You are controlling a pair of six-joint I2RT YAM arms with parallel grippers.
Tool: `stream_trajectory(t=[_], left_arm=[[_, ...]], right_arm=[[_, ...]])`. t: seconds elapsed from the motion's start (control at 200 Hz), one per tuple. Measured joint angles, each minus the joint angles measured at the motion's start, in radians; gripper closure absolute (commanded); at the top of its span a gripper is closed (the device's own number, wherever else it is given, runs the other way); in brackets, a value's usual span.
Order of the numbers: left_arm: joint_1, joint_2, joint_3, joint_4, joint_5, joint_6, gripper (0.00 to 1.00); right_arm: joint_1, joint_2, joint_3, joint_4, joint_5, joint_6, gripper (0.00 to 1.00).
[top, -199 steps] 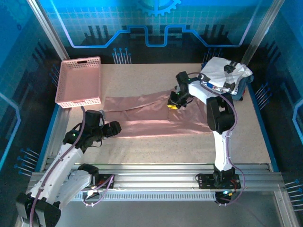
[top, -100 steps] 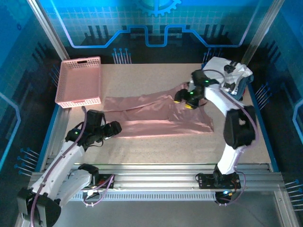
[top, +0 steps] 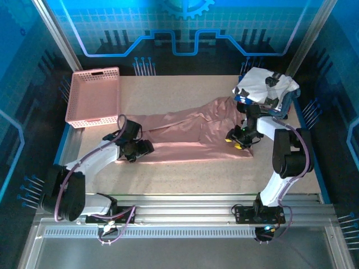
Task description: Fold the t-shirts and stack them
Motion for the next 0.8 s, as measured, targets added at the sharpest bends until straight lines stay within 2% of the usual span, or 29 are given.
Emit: stream_trajectory(t=[0.12,0.36,0.615,0.8], left_arm=[[0.000,0.033,-0.010,0.005,-0.015,-0.024,0.36],[0.000,0.026,-0.080,-0.001,-0.033,-0.065,0.37],[0.000,-0.092,-0.155,-0.030,-0.032,-0.089,0.36],[0.000,-0.150,-0.109,-0.080,-0.025,-0.087,0.33]], right_arm=[[0.006,-0.014,-0.017,0.002,0.043,0.004,0.55],[0.006,-0.138,-0.153,0.001,0.119,0.013,0.54],[0.004,-0.274,-0.275,-0.012,0.146,0.042,0.42],[-0.005,-0.294,-0.233,-0.090,0.147,0.042,0.33]])
